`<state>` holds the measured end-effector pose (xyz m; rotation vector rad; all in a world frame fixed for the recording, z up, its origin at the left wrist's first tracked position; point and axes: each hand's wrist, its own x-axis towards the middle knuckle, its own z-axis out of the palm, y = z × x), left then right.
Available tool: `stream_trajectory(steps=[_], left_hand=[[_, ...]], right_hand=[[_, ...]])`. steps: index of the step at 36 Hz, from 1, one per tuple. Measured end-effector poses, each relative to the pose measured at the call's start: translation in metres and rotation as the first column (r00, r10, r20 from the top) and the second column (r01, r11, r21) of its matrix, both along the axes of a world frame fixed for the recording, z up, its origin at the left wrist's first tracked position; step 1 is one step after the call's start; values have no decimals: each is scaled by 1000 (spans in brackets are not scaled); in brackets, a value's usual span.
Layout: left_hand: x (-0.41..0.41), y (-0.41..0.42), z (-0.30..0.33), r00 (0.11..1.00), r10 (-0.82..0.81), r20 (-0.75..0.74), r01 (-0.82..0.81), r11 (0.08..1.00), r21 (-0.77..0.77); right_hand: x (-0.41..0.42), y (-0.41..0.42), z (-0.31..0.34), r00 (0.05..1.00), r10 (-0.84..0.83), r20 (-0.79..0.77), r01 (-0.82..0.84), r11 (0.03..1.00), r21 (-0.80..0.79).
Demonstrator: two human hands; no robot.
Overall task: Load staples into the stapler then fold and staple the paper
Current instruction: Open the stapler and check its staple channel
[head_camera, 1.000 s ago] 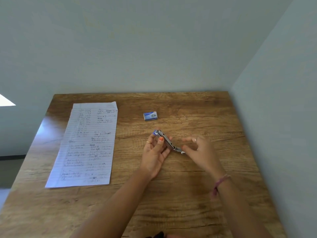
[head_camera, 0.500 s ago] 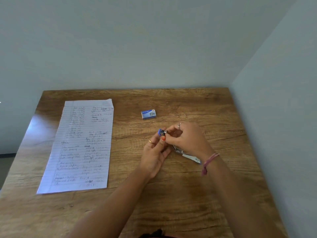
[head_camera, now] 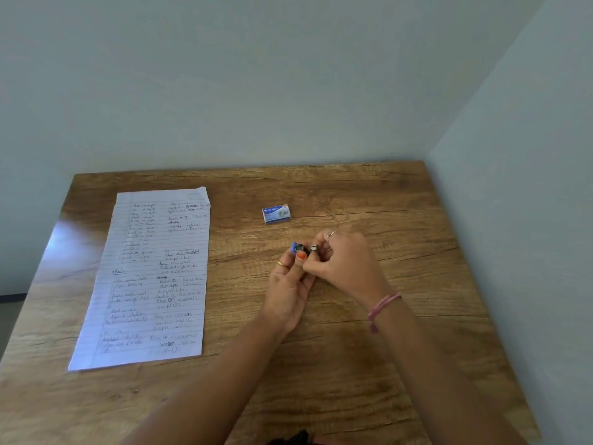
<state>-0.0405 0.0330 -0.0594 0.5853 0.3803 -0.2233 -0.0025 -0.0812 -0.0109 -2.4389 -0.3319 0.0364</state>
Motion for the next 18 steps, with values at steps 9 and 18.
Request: stream_trajectory(steps=[9, 18], left_hand=[[2, 4, 2, 996, 84, 16, -83, 995, -50], [-3, 15, 2, 999, 36, 12, -35, 998, -46]], right_hand=[[-10, -28, -8, 981, -149, -124, 188, 887, 421], [-22, -55, -31, 904, -246, -351, 419, 676, 606]])
